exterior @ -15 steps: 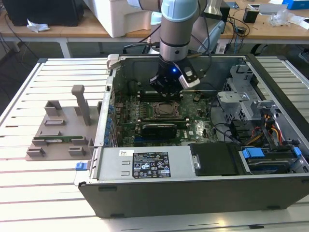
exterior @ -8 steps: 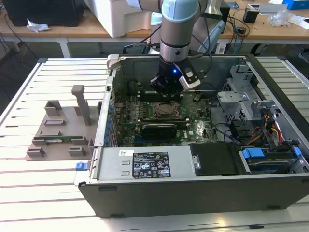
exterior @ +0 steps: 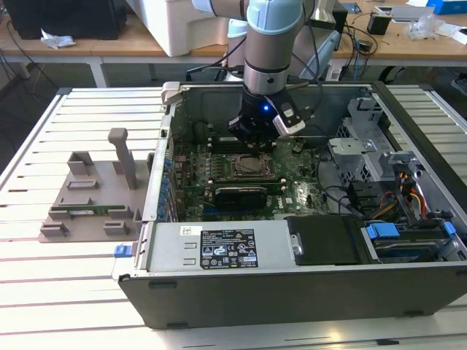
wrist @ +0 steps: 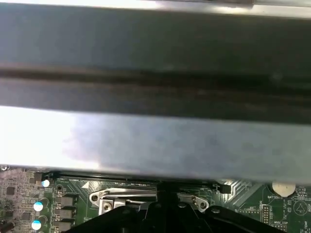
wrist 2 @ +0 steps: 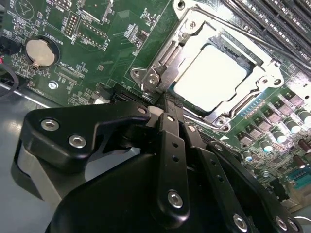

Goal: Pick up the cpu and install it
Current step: 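Install the first cpu locking lever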

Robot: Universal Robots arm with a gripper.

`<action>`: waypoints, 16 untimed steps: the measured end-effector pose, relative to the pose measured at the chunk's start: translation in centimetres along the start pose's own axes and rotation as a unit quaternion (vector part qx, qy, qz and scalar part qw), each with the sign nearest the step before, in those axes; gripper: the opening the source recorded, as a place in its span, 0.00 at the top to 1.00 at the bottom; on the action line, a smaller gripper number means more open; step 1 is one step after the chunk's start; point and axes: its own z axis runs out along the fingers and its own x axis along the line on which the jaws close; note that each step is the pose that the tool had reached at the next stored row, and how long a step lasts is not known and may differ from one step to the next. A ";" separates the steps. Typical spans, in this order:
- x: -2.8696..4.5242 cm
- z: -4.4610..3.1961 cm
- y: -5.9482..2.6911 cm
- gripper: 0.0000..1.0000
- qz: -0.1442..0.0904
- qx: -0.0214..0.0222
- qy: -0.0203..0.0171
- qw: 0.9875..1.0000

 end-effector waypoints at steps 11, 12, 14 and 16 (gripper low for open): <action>-0.70 0.20 0.30 0.89 0.000 0.013 0.000 1.000; -0.71 0.24 0.40 0.89 0.000 0.013 0.001 1.000; -0.72 0.30 0.47 0.89 0.000 0.013 0.000 1.000; -0.71 0.34 0.50 0.89 0.000 0.012 0.000 1.000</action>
